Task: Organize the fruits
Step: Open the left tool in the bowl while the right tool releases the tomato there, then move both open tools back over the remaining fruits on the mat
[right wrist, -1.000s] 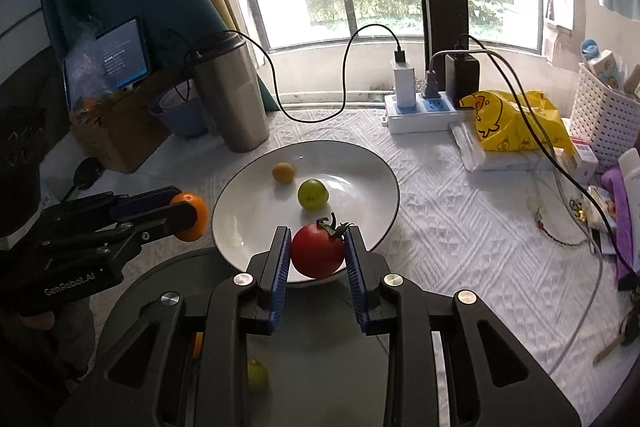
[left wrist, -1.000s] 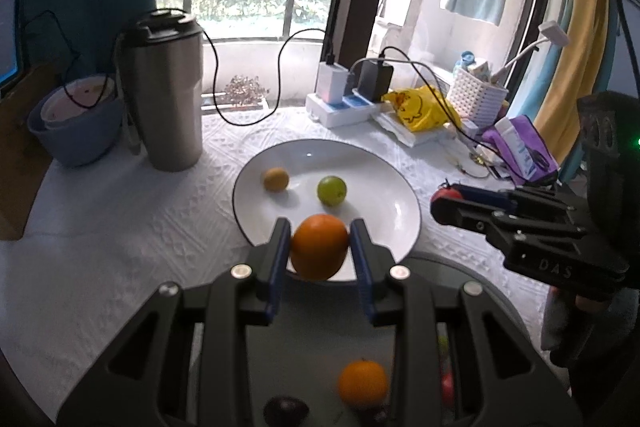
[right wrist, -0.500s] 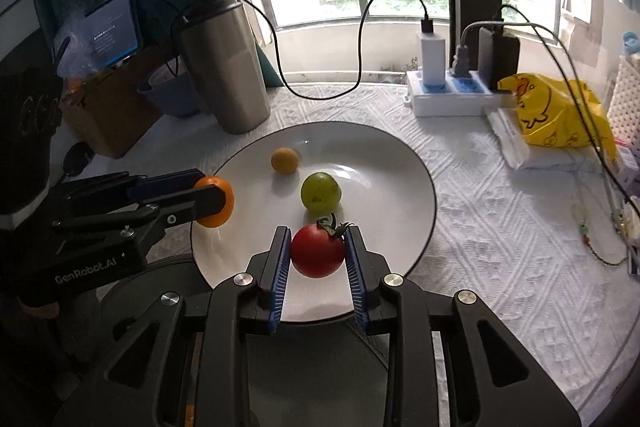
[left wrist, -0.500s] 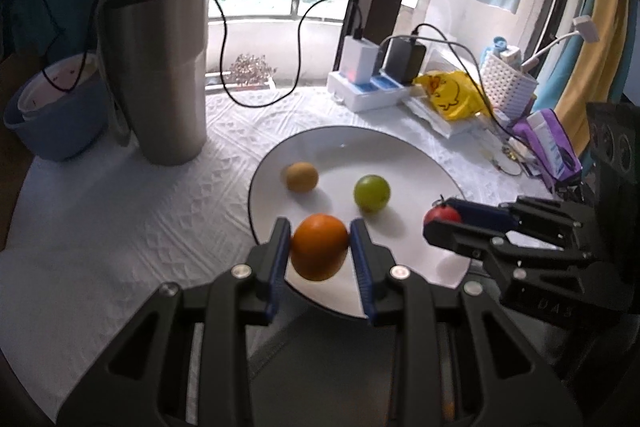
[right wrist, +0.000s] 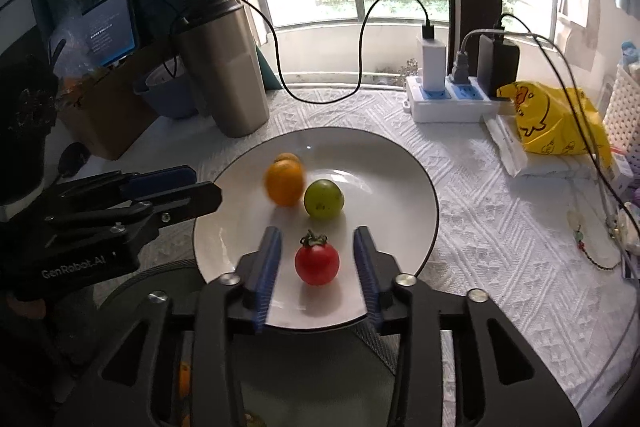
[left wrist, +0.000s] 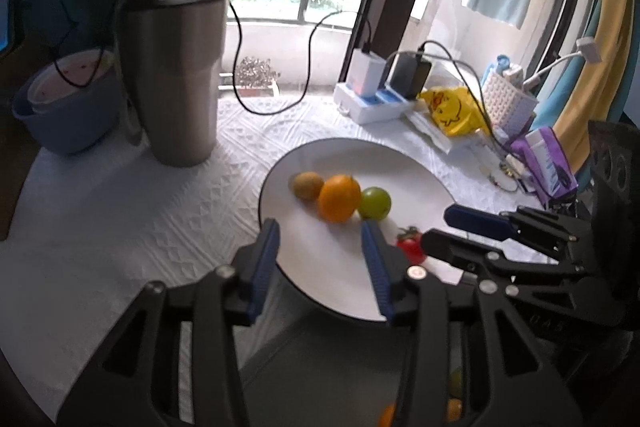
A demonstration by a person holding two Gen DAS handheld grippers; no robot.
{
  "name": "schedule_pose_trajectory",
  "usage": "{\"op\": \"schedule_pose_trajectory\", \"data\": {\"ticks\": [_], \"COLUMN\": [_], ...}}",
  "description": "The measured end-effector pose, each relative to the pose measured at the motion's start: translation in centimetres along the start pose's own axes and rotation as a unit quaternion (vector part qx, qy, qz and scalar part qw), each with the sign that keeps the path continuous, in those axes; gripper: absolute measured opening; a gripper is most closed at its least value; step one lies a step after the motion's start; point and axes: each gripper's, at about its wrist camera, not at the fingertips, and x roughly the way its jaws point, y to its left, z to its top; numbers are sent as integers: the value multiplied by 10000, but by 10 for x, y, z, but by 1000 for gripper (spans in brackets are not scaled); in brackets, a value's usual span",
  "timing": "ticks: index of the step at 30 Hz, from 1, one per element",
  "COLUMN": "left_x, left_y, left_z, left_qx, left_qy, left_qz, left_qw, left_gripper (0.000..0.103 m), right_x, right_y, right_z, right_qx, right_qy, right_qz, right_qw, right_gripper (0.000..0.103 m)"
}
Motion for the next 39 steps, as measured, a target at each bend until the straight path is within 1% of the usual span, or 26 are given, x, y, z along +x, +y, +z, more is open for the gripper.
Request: {"op": "schedule_pose_trajectory", "data": {"ticks": [8, 19, 28, 39], "left_x": [-36, -77, -94, -98], "left_y": [-1, -7, -23, -41], "left_z": [-8, -31, -58, -91], "left_qx": [8, 53, 126, 123], "left_qy": [-246, -467, -447, -267], "left_qz": [51, 18, -72, -190], "left_qw": [9997, 9989, 9989, 9994], "left_gripper": [44, 45, 45, 45], "right_x": [-28, -63, -80, -92], "right_y": [13, 33, 46, 54], "right_z": [-3, -22, -45, -75], "right_qx": [-34, -96, -111, -92], "right_qy": [-162, -262, -251, -179], "right_qz": [-82, -167, -181, -148], "right_qw": [9998, 9995, 9995, 9997], "right_gripper": [44, 44, 44, 44]}}
